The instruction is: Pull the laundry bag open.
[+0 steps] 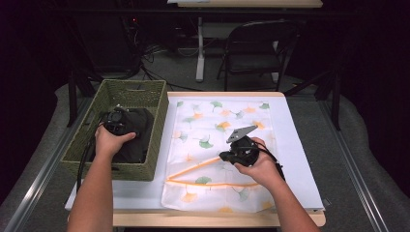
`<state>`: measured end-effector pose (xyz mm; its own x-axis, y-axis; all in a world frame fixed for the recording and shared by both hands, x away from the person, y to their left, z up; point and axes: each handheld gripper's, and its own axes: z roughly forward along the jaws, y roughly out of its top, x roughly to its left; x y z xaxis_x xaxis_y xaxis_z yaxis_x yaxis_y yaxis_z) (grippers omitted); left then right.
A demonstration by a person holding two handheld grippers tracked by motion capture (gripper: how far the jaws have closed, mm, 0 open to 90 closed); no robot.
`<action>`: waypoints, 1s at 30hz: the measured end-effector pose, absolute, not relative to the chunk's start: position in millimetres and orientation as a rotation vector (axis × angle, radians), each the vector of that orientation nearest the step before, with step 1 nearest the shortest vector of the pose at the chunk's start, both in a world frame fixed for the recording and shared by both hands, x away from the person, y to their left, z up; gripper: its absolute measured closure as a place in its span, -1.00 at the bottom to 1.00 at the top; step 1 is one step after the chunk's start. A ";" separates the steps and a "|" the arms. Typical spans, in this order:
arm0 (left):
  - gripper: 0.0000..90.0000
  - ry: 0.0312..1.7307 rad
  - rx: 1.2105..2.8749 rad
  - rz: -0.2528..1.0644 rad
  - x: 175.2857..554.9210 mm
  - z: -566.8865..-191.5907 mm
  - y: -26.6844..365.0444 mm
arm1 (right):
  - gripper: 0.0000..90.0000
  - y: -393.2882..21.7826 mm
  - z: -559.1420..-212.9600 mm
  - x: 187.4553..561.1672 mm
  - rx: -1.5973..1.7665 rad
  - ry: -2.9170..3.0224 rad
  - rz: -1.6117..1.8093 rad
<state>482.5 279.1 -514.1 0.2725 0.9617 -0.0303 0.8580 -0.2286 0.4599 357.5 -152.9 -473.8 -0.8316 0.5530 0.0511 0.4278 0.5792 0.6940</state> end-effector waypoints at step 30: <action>0.09 1.692 2.119 0.349 474.1 -497.6 282.9 | 0.96 -153.9 -473.1 357.6 0.833 2.629 1.092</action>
